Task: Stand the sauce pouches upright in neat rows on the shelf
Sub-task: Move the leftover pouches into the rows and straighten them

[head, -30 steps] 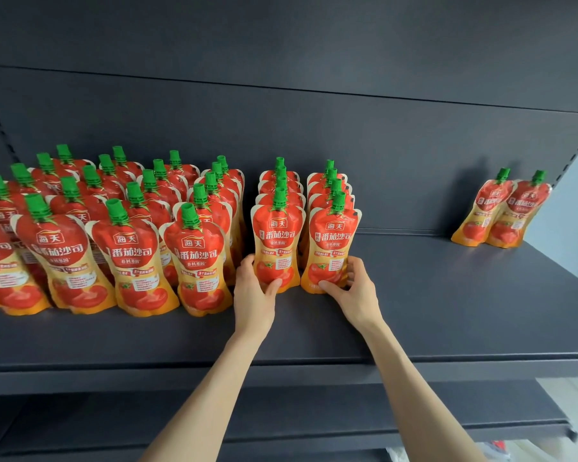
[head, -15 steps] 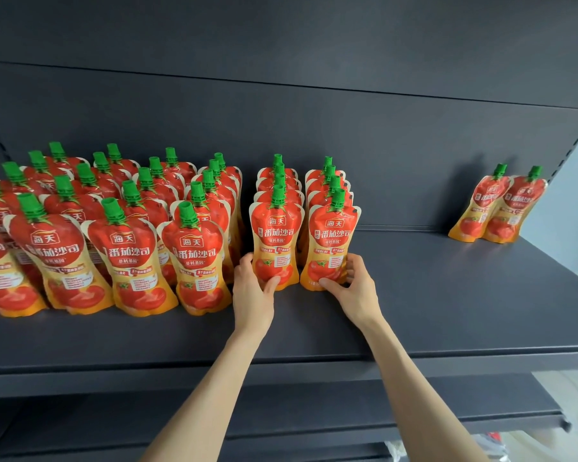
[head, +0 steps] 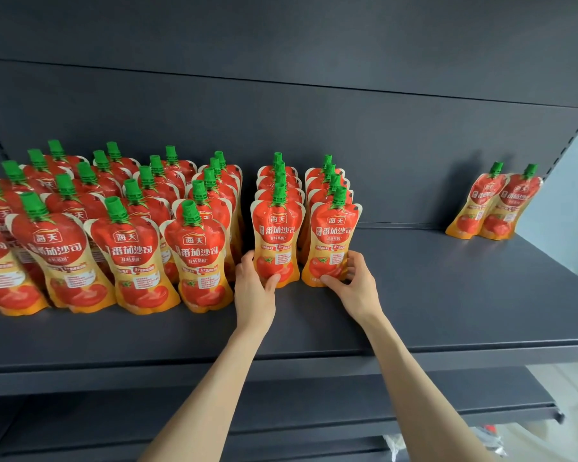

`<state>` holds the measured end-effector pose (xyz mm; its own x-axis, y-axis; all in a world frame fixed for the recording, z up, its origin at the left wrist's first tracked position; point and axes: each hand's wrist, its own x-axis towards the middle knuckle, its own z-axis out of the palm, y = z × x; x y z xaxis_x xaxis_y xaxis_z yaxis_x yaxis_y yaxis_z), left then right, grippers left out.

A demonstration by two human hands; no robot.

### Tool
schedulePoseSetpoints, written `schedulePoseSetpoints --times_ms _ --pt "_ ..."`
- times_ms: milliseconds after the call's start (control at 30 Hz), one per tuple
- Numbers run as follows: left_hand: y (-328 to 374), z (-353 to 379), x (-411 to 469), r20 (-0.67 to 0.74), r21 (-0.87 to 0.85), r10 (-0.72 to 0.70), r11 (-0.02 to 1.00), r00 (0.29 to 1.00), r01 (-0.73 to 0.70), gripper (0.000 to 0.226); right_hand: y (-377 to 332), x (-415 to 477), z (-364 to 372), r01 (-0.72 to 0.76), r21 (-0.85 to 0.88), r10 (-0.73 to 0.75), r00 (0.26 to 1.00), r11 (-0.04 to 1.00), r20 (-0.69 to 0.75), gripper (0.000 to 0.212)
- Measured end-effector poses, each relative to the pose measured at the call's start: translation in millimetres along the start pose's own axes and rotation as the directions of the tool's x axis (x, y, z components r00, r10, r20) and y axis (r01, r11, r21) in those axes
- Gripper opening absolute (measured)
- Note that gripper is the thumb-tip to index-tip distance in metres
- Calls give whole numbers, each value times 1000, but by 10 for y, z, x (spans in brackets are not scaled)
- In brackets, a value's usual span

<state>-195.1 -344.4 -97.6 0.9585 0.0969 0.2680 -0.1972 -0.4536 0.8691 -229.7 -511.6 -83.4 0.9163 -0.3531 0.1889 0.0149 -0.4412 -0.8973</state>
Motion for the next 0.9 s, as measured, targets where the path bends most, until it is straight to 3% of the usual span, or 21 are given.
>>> schedulePoseSetpoints --times_ms 367,467,567,767,900 --pt "60 -59 -106 13 -17 -26 1000 1000 26 72 -1 -42 -26 -5 -12 5 1000 1000 -17 59" --pt "86 -100 -287 12 -13 55 998 998 -55 67 74 -93 -106 -11 -116 6 999 993 -41 58" --pt "163 -66 -417 38 25 178 984 983 -179 50 113 -129 -306 12 -201 -32 995 980 -94 42" --pt "807 336 -381 155 -28 413 910 897 -414 23 83 -29 -1081 85 -194 -131 963 977 -237 19" --pt "1278 958 -417 237 -92 481 876 844 -473 18 196 67 -1823 92 -169 -143 937 981 -317 15"
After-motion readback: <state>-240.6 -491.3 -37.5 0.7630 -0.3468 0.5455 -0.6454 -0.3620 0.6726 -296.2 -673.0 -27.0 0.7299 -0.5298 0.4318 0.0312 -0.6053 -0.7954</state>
